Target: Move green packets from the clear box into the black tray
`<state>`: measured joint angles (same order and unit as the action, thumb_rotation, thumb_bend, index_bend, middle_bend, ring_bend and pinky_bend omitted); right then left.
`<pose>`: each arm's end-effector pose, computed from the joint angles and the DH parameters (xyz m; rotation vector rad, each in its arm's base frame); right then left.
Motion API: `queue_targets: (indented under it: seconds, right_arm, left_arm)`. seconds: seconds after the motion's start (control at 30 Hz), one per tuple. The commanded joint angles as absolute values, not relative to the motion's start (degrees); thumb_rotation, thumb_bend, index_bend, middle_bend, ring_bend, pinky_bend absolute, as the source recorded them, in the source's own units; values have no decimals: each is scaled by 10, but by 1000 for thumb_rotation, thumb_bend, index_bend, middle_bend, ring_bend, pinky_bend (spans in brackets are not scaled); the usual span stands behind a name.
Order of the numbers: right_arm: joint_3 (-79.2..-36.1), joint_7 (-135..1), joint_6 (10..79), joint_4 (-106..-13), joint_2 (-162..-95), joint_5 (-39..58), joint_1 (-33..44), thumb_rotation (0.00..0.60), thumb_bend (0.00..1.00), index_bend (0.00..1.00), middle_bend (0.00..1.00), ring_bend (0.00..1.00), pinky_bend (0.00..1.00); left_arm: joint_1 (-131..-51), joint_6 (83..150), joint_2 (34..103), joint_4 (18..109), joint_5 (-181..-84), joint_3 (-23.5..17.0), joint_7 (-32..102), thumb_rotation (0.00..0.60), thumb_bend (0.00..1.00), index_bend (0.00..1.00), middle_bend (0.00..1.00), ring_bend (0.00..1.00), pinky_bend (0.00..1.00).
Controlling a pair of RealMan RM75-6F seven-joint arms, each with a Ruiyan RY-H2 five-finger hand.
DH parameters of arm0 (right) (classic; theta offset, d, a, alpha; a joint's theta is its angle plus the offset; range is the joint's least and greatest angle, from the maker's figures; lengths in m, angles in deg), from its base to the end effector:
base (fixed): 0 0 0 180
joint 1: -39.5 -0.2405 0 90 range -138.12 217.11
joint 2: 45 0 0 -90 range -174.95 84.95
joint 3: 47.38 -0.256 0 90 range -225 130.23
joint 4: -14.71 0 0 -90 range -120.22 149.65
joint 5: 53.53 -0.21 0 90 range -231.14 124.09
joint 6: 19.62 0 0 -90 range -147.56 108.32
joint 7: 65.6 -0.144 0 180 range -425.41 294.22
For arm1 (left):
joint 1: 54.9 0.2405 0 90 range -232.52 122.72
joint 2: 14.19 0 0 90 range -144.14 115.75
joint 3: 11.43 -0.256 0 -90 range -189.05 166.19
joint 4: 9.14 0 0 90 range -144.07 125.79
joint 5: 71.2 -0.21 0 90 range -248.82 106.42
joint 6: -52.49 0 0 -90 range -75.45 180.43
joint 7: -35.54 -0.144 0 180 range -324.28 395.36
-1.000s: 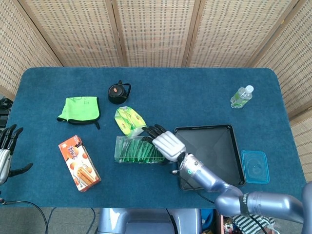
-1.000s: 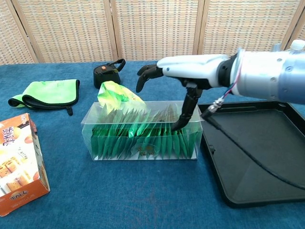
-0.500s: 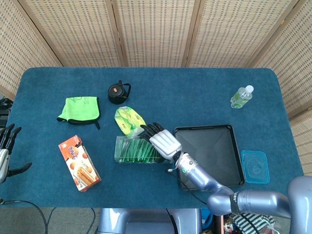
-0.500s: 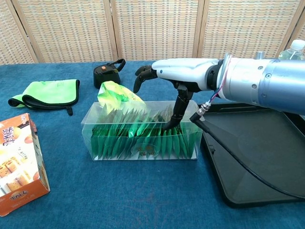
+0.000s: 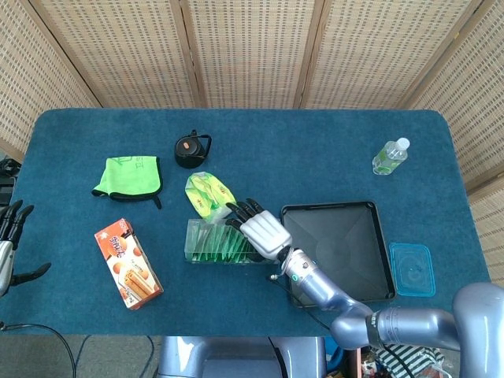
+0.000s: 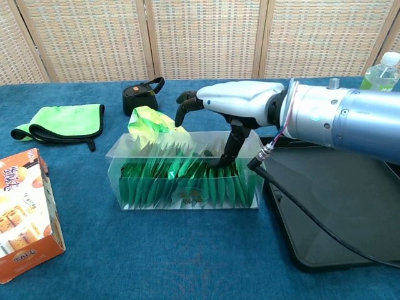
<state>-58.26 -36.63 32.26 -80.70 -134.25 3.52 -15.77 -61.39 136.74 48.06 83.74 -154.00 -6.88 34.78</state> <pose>-0.0430 -0.3264 -0.0357 2.1367 -0.8423 1.0103 -0.3115 0.1960 0.1742 -1.3540 -0.8699 -0.8894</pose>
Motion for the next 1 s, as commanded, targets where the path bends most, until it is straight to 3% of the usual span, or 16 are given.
queue_targets:
  seconds: [0.03, 0.13, 0.4, 0.73, 1.0]
  right_arm:
    - [-581, -364, 330, -803, -1348, 39, -157, 600, 551, 245, 0, 0, 0]
    - [-581, -363, 336, -802, -1351, 42, -157, 600, 603, 245, 0, 0, 0]
    - [-604, -359, 352, -803, -1347, 37, -164, 600, 630, 245, 0, 0, 0]
    - [-673, -327, 367, -776, -1346, -69, -203, 600, 637, 245, 0, 0, 0]
    - [-684, -299, 370, -743, -1355, -148, -226, 600, 637, 245, 0, 0, 0]
  left_arm:
    - [-614, 1367, 480, 838, -1540, -69, 349, 600, 81, 0, 0, 0, 0]
    - [-614, 1367, 479, 838, -1541, -69, 350, 600, 81, 0, 0, 0, 0]
    - [-614, 1367, 476, 839, -1541, -69, 356, 600, 81, 0, 0, 0, 0]
    - [-612, 1367, 467, 841, -1540, -68, 376, 600, 81, 0, 0, 0, 0]
    - [-612, 1365, 463, 840, -1539, -68, 388, 600, 81, 0, 0, 0, 0]
